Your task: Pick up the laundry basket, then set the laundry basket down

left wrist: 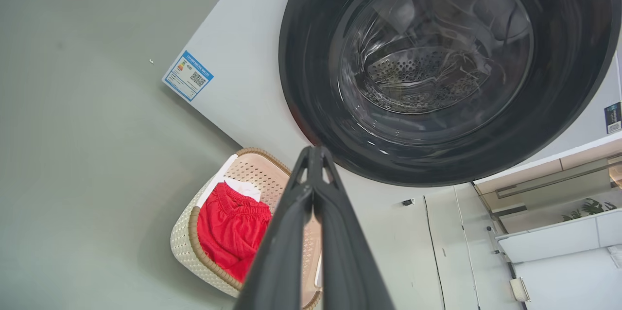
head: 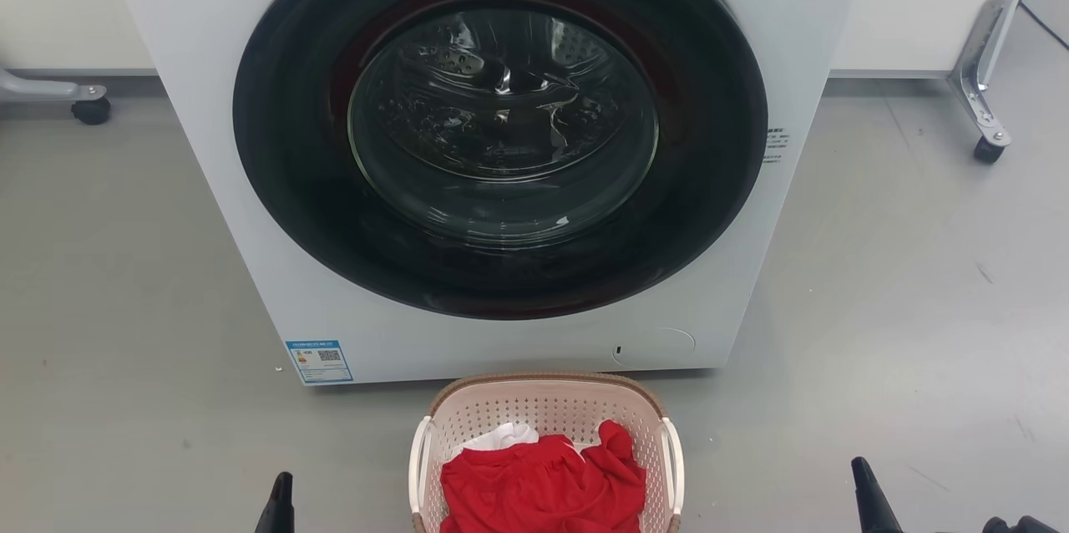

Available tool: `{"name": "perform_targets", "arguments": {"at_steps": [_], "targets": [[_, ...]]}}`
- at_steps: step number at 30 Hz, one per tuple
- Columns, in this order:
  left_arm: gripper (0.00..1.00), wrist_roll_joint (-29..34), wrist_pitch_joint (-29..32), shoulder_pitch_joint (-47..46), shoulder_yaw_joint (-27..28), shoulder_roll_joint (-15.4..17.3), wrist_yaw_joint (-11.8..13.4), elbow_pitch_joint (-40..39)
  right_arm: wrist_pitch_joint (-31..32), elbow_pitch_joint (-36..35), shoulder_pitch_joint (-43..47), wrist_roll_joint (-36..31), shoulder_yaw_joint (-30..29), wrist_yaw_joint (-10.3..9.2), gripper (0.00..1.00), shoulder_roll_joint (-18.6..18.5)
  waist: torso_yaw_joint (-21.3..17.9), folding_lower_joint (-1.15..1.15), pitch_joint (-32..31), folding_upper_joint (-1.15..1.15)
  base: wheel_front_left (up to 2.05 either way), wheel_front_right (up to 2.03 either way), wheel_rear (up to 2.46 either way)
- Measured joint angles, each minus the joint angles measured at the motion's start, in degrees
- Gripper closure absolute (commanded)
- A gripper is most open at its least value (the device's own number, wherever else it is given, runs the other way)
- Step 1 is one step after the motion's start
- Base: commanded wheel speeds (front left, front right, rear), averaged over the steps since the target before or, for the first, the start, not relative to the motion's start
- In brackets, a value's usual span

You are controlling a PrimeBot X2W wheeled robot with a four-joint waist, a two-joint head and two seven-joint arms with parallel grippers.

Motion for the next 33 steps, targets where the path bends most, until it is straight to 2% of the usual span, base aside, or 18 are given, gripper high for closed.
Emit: {"name": "perform_targets", "arguments": {"at_steps": [33], "targets": [[1.0, -25.29, 6.65, -3.32, 5.98, -0.55, -4.6, 1.18, 6.38, 0.93, -2.24, 23.14, -9.69, 4.86, 1.0, 0.34, 0.24, 0.0, -0.64, 0.0, 0.0, 0.0, 0.0]]}}
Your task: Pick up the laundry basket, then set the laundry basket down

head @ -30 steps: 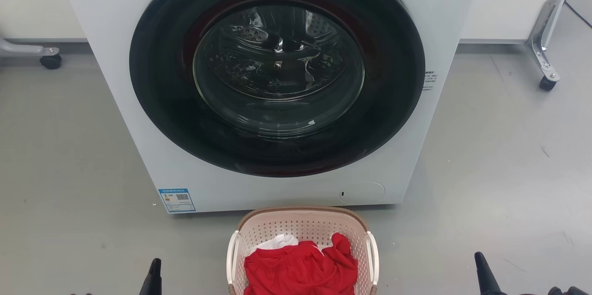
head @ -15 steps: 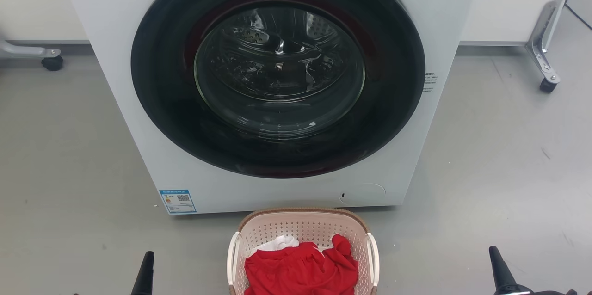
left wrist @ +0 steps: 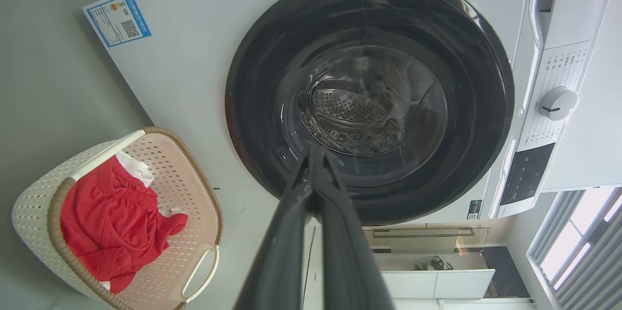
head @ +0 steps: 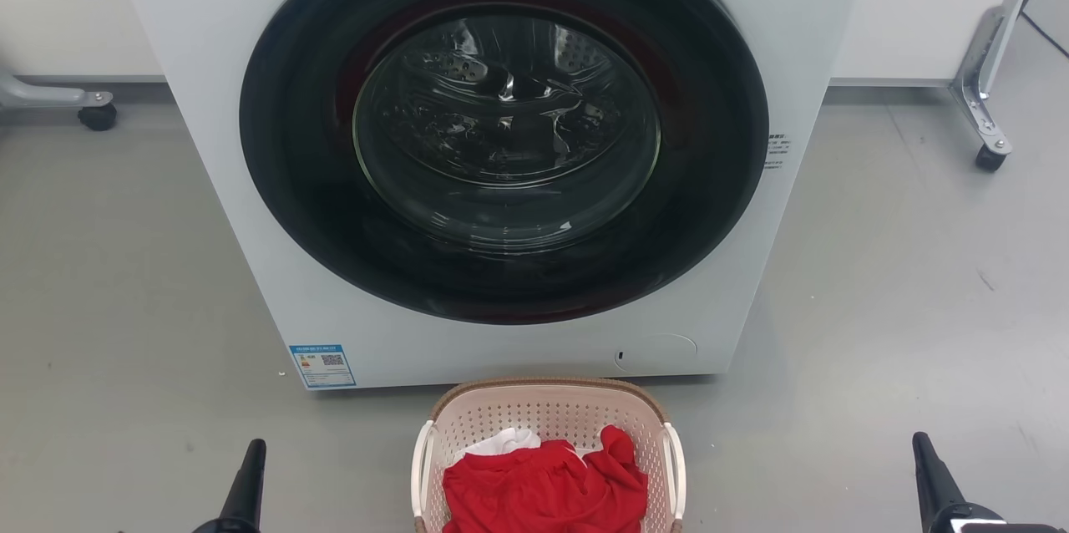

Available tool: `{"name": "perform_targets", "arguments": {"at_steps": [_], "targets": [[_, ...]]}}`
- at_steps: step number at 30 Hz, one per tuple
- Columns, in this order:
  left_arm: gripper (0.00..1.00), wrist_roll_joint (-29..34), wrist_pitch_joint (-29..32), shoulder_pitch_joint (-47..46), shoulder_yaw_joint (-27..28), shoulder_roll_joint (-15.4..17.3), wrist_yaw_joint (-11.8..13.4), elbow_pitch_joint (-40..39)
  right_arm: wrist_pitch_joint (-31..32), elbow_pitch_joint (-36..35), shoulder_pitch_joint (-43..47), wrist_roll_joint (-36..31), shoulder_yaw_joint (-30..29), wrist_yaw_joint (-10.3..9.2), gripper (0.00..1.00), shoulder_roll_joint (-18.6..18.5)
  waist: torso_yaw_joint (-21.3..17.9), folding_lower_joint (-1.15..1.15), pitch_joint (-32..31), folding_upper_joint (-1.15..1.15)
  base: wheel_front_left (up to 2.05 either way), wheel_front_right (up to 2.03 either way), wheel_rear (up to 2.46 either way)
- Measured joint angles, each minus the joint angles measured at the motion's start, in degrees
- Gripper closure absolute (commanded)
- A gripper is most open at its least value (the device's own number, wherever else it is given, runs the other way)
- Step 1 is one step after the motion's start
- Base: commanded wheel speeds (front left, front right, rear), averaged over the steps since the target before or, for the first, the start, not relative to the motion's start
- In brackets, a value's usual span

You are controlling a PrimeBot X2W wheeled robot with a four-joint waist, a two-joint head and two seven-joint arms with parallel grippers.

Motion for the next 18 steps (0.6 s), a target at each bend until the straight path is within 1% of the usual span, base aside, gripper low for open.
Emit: {"name": "perform_targets", "arguments": {"at_steps": [8, 10, 18], "targets": [[1.0, -6.48, 1.52, -1.05, 1.53, -0.14, -1.14, 0.27, 1.54, 0.15, -0.67, 6.0, -2.4, 1.07, 1.0, 0.11, 0.06, 0.0, -0.16, 0.0, 0.0, 0.0, 0.0], [1.0, -7.49, 1.8, -1.1, 1.71, -0.16, -1.42, 0.33, 1.92, 0.2, -0.94, 6.64, -2.7, 1.27, 1.0, 0.11, 0.07, 0.0, -0.17, 0.0, 0.0, 0.0, 0.0], [1.0, -7.75, 1.8, -1.1, 1.75, -0.19, -1.42, 0.4, 1.92, 0.22, -1.05, 6.64, -2.72, 1.31, 1.0, 0.13, 0.07, 0.0, -0.17, 0.0, 0.0, 0.0, 0.0]]}}
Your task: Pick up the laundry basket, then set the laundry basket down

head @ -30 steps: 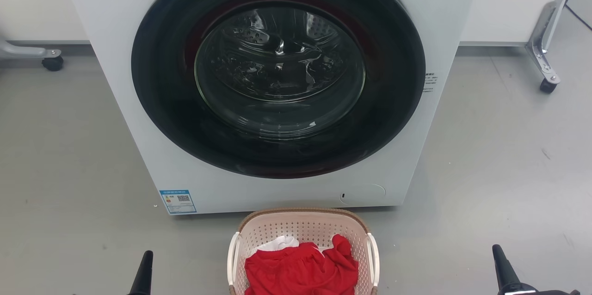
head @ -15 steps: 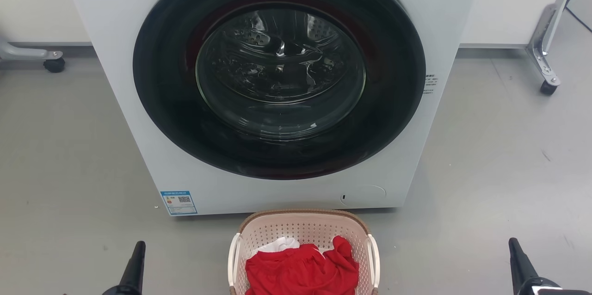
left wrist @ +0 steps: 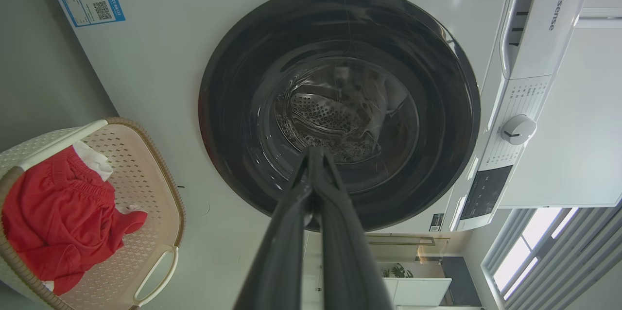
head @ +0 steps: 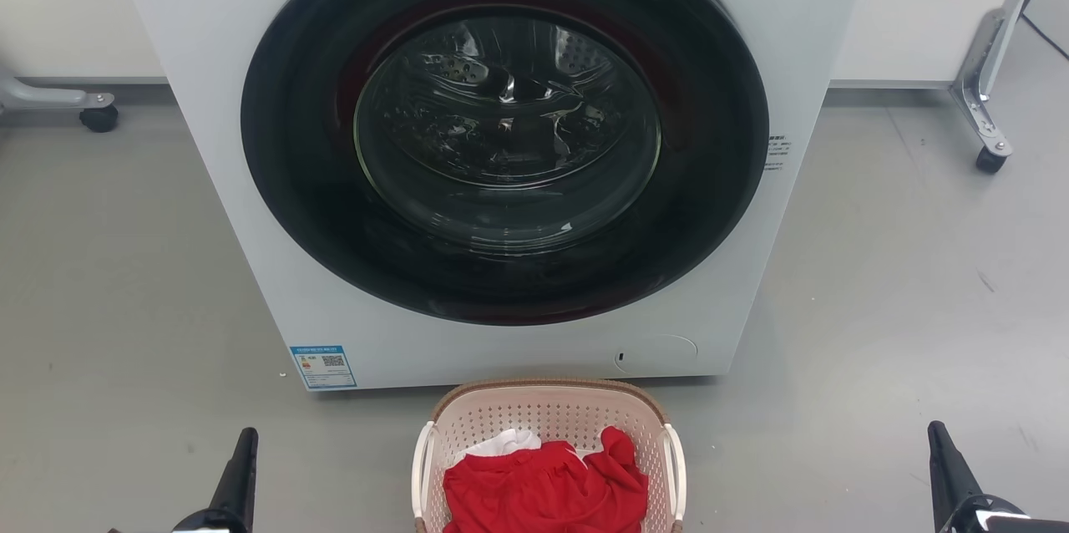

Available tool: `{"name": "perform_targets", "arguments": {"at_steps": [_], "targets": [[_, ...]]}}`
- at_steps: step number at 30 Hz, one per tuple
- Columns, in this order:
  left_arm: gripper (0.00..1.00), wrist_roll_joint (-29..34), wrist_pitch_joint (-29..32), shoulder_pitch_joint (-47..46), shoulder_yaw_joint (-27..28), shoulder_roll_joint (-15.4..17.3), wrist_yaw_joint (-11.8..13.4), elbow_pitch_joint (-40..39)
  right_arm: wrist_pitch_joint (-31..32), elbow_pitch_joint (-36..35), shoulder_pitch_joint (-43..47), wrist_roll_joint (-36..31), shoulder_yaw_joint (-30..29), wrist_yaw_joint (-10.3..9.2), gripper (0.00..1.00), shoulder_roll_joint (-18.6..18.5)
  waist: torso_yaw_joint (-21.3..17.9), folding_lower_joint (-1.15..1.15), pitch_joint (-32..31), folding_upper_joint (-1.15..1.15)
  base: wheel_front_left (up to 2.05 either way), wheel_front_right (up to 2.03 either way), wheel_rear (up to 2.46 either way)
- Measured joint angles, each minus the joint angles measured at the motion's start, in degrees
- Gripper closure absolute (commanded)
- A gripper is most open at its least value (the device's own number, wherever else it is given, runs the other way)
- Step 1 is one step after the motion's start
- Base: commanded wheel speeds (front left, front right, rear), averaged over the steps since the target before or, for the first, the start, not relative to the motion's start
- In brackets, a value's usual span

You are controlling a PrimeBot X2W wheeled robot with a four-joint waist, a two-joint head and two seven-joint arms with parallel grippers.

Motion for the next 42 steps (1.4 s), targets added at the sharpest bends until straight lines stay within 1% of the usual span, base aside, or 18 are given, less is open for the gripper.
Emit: {"name": "perform_targets", "arguments": {"at_steps": [42], "targets": [[1.0, -0.01, 0.0, -0.01, -0.01, -0.01, 0.0, -0.01, 0.0, 0.0, 0.0, 0.0, 0.0, 0.0, 1.0, 0.02, 0.0, 0.0, 0.01, 0.0, 0.0, 0.0, 0.0]]}}
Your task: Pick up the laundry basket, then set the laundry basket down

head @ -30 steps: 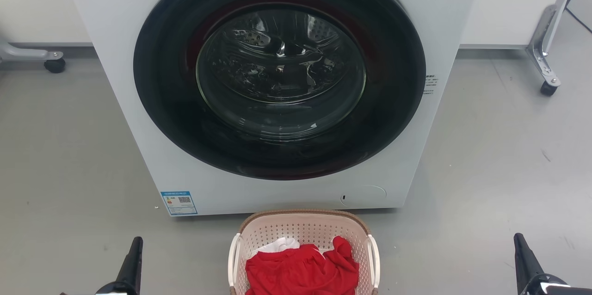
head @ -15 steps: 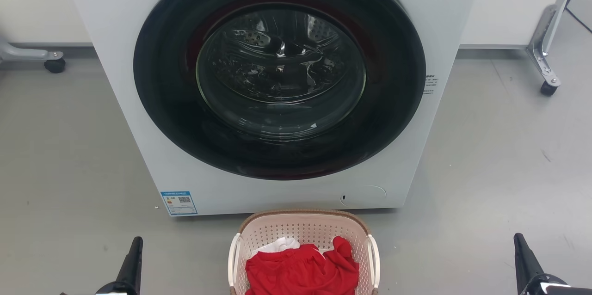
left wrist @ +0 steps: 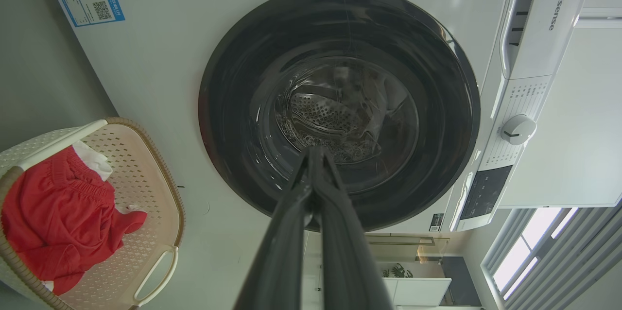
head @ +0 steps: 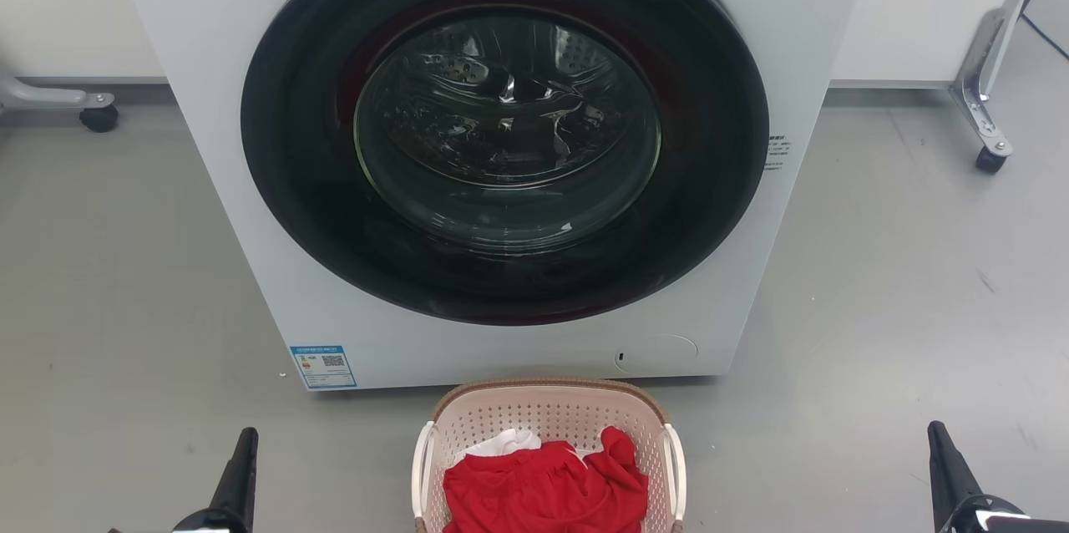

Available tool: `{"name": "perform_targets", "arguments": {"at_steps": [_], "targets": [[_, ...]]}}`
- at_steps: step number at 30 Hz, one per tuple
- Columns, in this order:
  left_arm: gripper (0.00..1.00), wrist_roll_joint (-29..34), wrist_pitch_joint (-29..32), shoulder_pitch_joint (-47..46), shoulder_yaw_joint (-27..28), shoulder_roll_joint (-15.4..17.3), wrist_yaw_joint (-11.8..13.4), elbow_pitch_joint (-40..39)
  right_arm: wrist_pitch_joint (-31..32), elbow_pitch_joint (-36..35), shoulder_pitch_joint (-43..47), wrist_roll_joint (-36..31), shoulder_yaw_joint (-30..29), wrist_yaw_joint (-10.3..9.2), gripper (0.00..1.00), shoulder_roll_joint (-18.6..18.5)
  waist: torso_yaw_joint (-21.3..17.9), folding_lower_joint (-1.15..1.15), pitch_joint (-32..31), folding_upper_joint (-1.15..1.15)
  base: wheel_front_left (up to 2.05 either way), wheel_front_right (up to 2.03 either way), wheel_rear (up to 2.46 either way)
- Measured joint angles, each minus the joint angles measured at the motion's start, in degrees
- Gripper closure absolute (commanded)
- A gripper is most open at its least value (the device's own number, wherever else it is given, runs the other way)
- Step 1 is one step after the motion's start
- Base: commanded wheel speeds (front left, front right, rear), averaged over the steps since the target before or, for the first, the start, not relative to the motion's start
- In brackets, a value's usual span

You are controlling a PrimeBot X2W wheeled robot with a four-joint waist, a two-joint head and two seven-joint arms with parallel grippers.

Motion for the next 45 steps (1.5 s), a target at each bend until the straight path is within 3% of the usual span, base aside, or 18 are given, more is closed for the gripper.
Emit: {"name": "perform_targets", "arguments": {"at_steps": [45], "targets": [[1.0, -0.04, 0.0, 0.0, 0.0, 0.0, 0.0, -0.02, 0.0, -0.01, 0.0, 0.0, 0.0, 0.0, 1.0, 0.0, 0.0, 0.0, 0.01, 0.0, 0.0, 0.0, 0.0]]}}
